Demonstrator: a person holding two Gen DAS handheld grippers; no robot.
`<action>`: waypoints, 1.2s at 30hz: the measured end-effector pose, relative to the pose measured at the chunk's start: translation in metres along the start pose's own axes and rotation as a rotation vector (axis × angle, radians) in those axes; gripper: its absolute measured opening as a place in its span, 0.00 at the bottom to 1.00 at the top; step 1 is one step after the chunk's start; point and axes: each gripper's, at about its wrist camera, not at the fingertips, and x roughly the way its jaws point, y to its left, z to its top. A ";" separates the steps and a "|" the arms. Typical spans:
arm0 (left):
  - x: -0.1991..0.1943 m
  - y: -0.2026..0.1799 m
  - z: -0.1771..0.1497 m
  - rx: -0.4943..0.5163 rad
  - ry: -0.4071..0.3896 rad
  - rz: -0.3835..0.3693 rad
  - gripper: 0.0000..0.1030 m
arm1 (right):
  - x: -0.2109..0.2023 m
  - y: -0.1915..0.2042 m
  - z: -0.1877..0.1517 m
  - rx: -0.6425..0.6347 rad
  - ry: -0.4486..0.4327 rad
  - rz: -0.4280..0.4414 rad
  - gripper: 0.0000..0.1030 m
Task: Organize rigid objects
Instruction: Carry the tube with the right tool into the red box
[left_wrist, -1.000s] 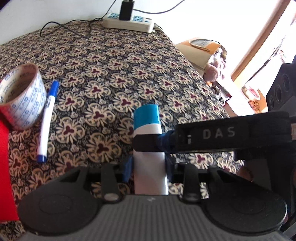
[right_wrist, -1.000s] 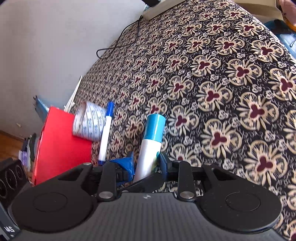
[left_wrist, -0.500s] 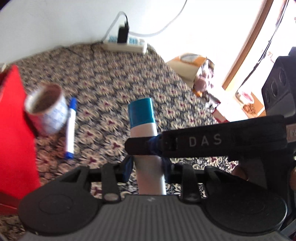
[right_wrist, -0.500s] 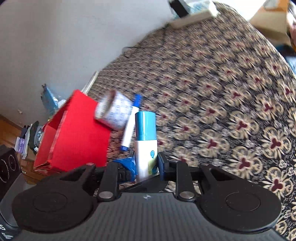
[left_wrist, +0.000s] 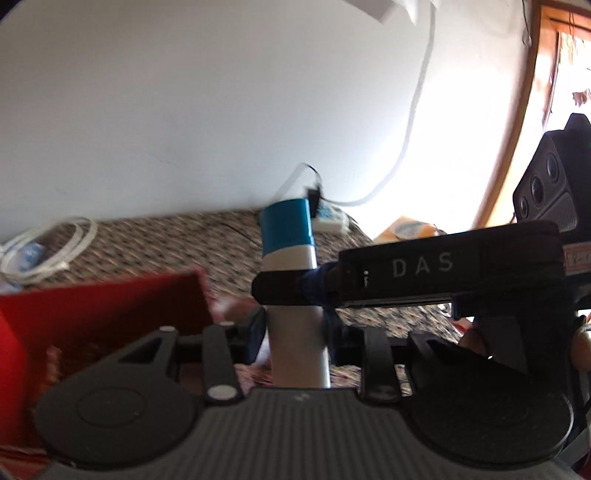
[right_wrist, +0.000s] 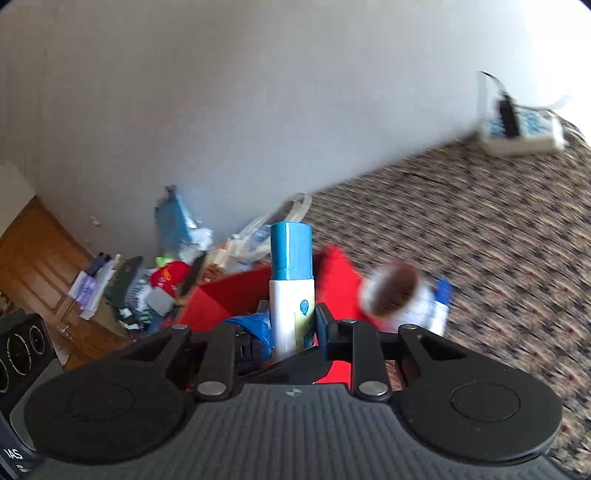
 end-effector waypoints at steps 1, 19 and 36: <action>-0.005 0.011 0.003 -0.002 -0.010 0.011 0.26 | 0.009 0.012 0.003 -0.017 -0.002 0.011 0.07; 0.025 0.158 -0.030 -0.082 0.237 0.086 0.25 | 0.181 0.064 -0.022 0.065 0.235 -0.020 0.07; 0.055 0.174 -0.036 -0.136 0.391 0.159 0.33 | 0.221 0.032 -0.029 0.247 0.410 -0.116 0.09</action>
